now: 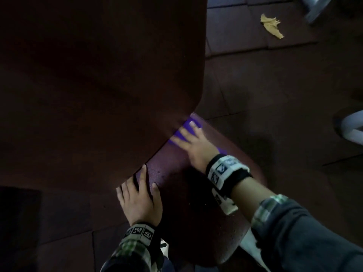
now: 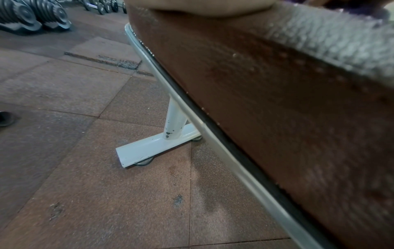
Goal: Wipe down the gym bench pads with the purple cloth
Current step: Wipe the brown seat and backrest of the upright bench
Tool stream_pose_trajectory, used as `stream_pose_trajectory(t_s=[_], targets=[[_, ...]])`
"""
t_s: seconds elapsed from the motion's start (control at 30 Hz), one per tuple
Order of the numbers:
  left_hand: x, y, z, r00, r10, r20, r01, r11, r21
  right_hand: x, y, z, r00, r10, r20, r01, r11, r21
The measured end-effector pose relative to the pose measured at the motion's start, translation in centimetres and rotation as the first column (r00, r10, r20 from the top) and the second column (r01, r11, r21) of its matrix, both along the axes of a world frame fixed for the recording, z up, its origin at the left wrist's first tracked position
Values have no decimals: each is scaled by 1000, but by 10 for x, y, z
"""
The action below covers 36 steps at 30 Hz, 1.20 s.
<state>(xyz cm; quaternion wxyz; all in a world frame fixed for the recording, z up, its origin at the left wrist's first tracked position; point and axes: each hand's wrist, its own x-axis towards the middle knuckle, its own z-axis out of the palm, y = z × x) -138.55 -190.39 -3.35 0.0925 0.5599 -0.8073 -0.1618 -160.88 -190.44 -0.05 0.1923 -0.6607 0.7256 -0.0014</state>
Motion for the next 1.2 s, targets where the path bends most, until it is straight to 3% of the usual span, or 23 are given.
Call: stream_pose_trajectory(t_s=[0.1, 0.17, 0.23, 0.37, 0.47, 0.6, 0.67, 0.77, 0.9, 1.07, 1.13, 1.2], targets=[[0, 0, -1, 1000, 5, -11, -6, 1000, -7, 18, 32, -3, 967, 253, -12, -253, 964, -86], [-1, -1, -1, 1000, -1, -22, 1, 1000, -13, 9, 56, -1, 955, 296, -4, -295, 953, -74], [0, 0, -2, 1000, -10, -24, 9, 1000, -17, -11, 74, 1, 977, 215, 13, -213, 973, -88], [0, 1, -2, 1000, 0, -18, 0, 1000, -19, -38, 60, 4, 991, -110, 77, 111, 994, -11], [0, 1, -1, 1000, -3, -19, 3, 1000, -18, -28, 18, 4, 988, -150, 32, 150, 988, 27], [0, 0, 0, 1000, -8, -22, 8, 1000, 3, 8, 6, 8, 997, -43, 68, 39, 997, 68], [2, -1, -1, 1000, -21, -19, 21, 1000, 12, 18, 23, 13, 993, 104, 54, -102, 994, -36], [8, -6, 1, 998, -61, -12, 61, 998, 21, 12, 68, 6, 973, 229, -17, -229, 972, -41], [27, -20, 5, 990, -133, -40, 135, 989, 55, -13, 119, 8, 998, 48, 31, -46, 998, -52], [31, -22, 3, 986, -132, -97, 144, 982, 124, -25, 95, 5, 979, -197, 57, 200, 978, -63], [31, -23, 4, 984, -147, -105, 159, 980, 116, -12, 72, 5, 972, -233, 29, 234, 972, -8], [33, -23, 4, 981, -156, -116, 168, 980, 109, 9, 57, 7, 990, -142, -23, 142, 990, -12]])
